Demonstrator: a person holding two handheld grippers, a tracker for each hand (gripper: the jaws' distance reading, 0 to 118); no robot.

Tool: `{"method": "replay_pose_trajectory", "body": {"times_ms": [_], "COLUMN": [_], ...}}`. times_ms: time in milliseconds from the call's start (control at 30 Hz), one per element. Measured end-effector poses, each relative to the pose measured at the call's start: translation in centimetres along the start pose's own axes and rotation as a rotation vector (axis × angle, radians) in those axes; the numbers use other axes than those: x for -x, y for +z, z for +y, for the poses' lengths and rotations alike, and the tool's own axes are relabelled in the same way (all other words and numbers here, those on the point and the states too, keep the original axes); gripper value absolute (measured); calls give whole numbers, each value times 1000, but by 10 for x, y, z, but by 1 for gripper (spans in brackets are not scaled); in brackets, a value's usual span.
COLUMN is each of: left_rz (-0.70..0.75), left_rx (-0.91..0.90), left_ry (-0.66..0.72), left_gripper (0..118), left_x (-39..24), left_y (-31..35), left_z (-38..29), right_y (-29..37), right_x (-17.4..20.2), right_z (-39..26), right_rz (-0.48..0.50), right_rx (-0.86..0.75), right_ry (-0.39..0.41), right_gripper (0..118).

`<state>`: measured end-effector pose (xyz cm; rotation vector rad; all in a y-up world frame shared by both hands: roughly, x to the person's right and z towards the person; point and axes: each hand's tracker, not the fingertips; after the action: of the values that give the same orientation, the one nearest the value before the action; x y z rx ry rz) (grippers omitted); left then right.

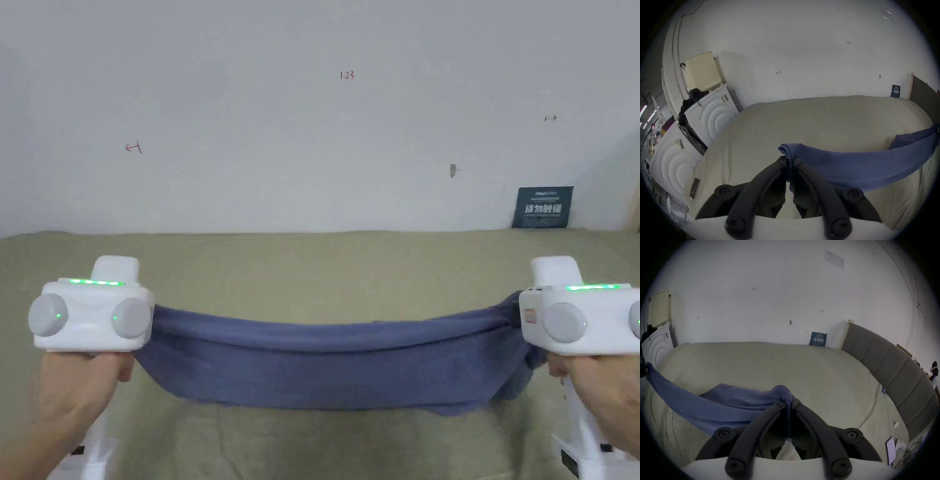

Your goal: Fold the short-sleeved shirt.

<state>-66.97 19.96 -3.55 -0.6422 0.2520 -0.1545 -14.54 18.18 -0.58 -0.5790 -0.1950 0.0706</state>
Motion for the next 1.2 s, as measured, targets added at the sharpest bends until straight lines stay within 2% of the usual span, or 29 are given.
{"method": "replay_pose_trajectory", "body": {"times_ms": [100,333,567,633,700,767,867,1000,1200], "left_rz": [-13,-88,-166,-174,-187,-189,-196,-214,-226], "left_rx": [-2,-14,38,64,91,122,185,225,247], "left_ry": [8,12,-19,-28,-32,-41,-19,55,67], "left_gripper": [7,7,7,7,7,7,7,7,7], "left_x": [6,33,64,67,71,71,76,84,86], "left_y": [11,109,195,212,219,226,216,199,192], "left_z": [-14,-61,-158,-189,-217,-240,-263,-282,-290], "right_y": [16,102,208,229,233,238,233,232,225], "right_x": [-5,-27,-38,-41,-43,-45,-43,-35,-34], "right_z": [-12,-49,-157,-191,-225,-248,-270,-280,-286], "right_rz": [2,53,91,94,105,118,113,111,102], "right_rx": [-7,-23,11,37,70,110,137,182,203], "right_ry": [-6,-23,53,50,41,-3,-12,-19,-24], "right_gripper": [6,6,6,6,6,6,6,6,6]}}
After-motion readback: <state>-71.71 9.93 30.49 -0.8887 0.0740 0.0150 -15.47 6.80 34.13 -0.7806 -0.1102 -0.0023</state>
